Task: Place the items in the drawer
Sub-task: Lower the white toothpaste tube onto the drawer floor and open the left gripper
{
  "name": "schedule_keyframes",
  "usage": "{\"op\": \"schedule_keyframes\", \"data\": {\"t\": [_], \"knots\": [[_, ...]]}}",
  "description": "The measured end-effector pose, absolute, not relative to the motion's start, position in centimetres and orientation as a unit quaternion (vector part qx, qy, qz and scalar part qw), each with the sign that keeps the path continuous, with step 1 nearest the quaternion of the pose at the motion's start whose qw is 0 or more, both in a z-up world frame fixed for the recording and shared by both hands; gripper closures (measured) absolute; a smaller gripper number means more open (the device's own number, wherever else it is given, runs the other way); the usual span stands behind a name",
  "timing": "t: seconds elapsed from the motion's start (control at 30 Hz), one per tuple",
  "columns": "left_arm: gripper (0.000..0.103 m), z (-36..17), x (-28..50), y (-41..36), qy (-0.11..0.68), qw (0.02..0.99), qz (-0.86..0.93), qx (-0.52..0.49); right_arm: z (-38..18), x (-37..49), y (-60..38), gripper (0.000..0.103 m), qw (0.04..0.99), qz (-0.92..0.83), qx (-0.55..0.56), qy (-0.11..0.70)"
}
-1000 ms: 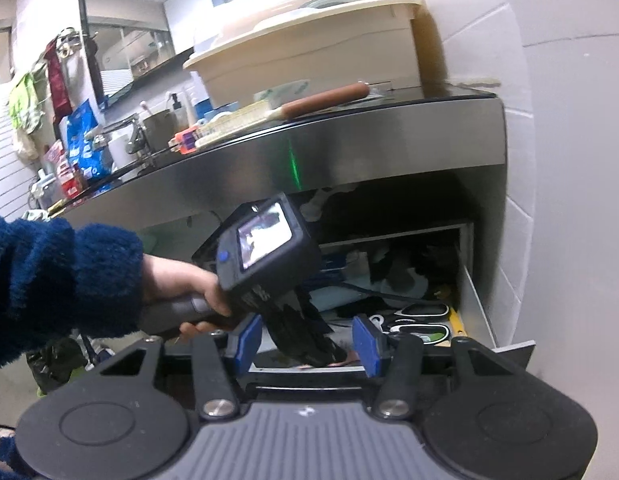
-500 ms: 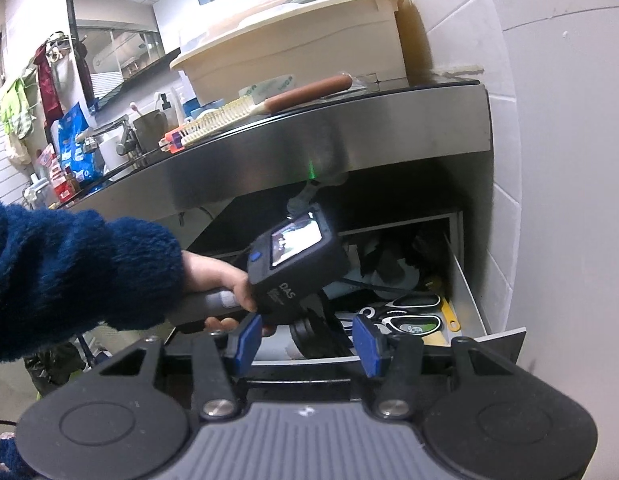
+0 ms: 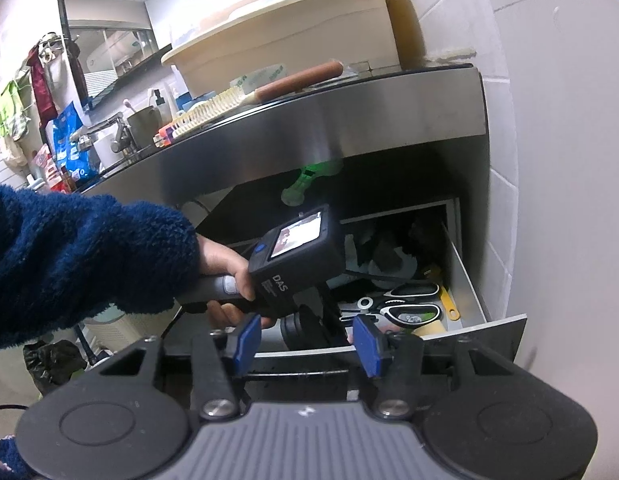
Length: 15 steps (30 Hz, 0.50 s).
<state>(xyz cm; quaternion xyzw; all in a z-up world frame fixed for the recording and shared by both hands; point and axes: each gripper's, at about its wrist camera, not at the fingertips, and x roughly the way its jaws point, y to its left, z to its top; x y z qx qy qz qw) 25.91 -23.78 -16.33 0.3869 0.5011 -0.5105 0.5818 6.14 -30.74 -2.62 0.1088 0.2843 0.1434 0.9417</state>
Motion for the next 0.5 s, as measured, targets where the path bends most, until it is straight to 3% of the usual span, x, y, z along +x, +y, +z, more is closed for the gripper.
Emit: {"op": "schedule_keyframes", "data": {"t": [0.5], "knots": [[0.072, -12.8, 26.6, -22.7, 0.462, 0.619, -0.498, 0.394, -2.8, 6.2, -30.5, 0.053, 0.939, 0.153, 0.107, 0.289]]}}
